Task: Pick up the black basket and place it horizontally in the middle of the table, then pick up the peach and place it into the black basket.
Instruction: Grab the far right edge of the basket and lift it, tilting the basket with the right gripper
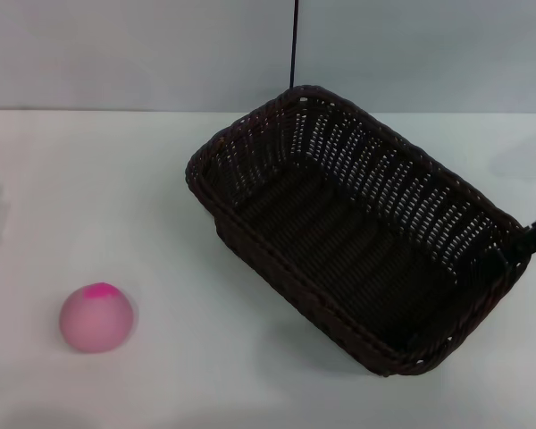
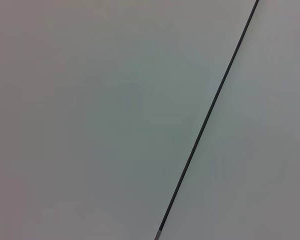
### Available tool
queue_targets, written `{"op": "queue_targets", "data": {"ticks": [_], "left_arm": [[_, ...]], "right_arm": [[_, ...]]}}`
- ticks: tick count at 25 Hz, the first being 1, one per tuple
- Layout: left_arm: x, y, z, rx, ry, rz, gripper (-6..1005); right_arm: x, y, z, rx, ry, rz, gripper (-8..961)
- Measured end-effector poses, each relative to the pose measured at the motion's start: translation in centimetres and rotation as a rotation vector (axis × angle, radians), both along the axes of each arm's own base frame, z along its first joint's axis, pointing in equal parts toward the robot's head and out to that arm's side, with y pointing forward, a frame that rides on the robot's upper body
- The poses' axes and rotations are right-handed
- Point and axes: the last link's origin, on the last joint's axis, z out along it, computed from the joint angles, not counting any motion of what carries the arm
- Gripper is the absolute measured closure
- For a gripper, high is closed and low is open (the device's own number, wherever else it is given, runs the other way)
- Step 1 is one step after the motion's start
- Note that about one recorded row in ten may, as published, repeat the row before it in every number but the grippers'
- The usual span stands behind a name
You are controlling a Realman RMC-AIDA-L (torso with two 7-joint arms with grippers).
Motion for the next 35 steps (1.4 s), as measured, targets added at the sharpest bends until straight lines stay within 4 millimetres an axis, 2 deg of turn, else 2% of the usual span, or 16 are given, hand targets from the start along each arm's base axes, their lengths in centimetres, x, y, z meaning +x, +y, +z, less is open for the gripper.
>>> {"op": "queue_targets", "data": {"ticks": [7, 13, 22, 29, 35], "left_arm": [[0.1, 0.2, 0.0, -0.002, -0.001, -0.003, 184], [0.2, 0.6, -0.5, -0.026, -0.009, -0.002, 188], [0.3, 0.8, -0.6, -0.032, -0.013, 0.0, 193], [0.3, 0.8, -0.6, -0.032, -0.015, -0.002, 197], [0.4, 0.9, -0.6, -0.029, -0.018, -0.008, 200]], "right_arm": [[0.1, -0.2, -0.7, 0.0, -0.001, -0.007, 124], [0.3, -0.2, -0.7, 0.006, 0.006, -0.012, 170], [0.6, -0.3, -0.8, 0.009, 0.054, -0.009, 573], [0.9, -0.4, -0.5, 0.033, 0.089, 0.002, 622], [1.3, -0.4, 0.4, 0.102, 0.192, 0.016, 670]]}}
